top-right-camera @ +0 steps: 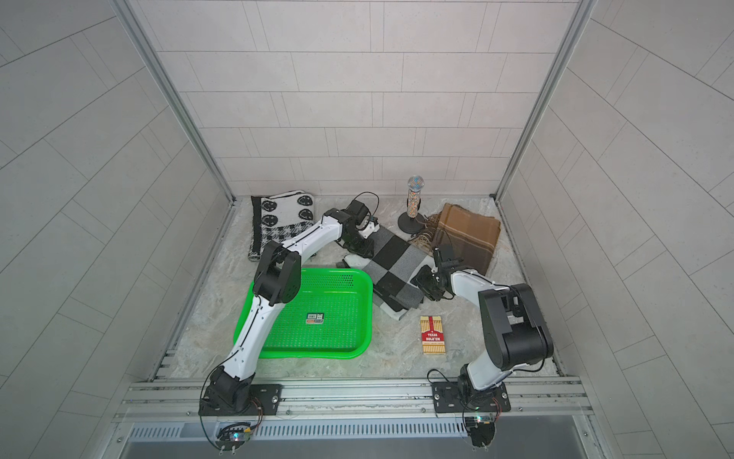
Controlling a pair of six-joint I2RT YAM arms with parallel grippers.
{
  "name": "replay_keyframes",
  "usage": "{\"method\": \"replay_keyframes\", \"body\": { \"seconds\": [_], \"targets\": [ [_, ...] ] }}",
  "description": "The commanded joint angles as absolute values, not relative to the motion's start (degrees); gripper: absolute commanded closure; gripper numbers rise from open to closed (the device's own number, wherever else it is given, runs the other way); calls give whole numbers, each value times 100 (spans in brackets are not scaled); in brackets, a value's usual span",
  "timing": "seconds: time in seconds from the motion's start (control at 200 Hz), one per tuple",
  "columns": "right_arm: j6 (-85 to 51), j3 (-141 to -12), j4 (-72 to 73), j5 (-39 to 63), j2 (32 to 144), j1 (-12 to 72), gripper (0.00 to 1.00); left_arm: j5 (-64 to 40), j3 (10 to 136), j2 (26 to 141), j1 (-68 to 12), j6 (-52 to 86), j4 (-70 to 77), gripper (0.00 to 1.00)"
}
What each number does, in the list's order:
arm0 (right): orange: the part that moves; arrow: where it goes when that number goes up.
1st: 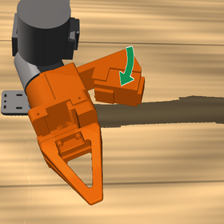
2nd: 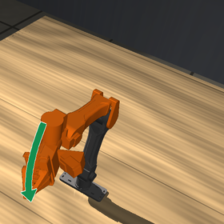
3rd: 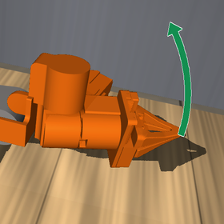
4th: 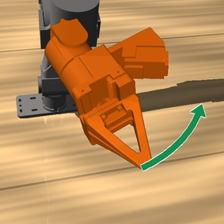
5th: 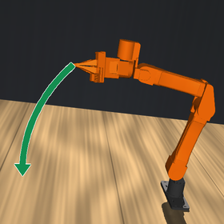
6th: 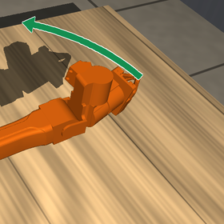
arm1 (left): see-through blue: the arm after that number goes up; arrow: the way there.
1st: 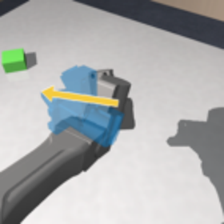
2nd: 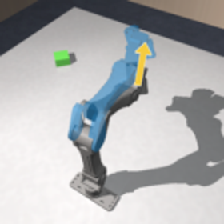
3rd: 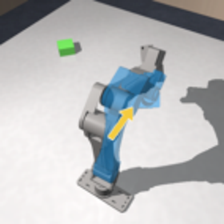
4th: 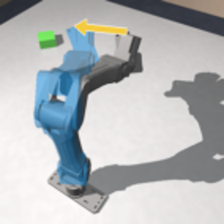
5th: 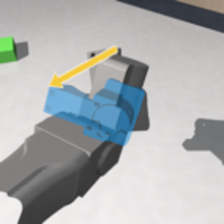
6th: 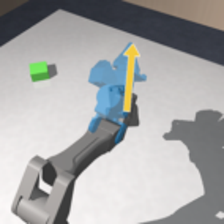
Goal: Put the folded scarf in the basket
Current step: Pick up the scarf at the center of the board.
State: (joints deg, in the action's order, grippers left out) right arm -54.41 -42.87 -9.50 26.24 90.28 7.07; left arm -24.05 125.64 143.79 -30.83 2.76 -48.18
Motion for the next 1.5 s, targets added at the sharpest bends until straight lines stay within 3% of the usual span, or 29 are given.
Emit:
{"method": "replay_keyframes", "body": {
  "seconds": [0.0, 0.09, 0.25, 0.8, 1.311, 1.496],
  "targets": [
    [-5554, -4210, -932, 2584, 9336, 726, 60, -2676, 12349, 14366, -3142, 469, -4836, 81],
    [-5579, -4226, -887, 2543, 9370, 743, 76, -2696, 12366, 14297, -3142, 556, -4781, 100],
    [-5564, -4308, -969, 2287, 9108, 804, 100, -2693, 12322, 14011, -3138, 783, -4675, 100],
    [-5199, -5582, -2501, 1771, 7914, 1113, 100, -2584, 12157, 12632, -3079, 2040, -4496, 100],
    [-4878, -7196, -3859, 1849, 7304, 1643, 100, -1773, 13640, 11730, -2950, 2251, -6837, 100],
    [-4864, -7588, -4125, 1938, 7265, 2117, 100, -1485, 13410, 11104, -2824, 2265, -7316, 100]
  ]
}}
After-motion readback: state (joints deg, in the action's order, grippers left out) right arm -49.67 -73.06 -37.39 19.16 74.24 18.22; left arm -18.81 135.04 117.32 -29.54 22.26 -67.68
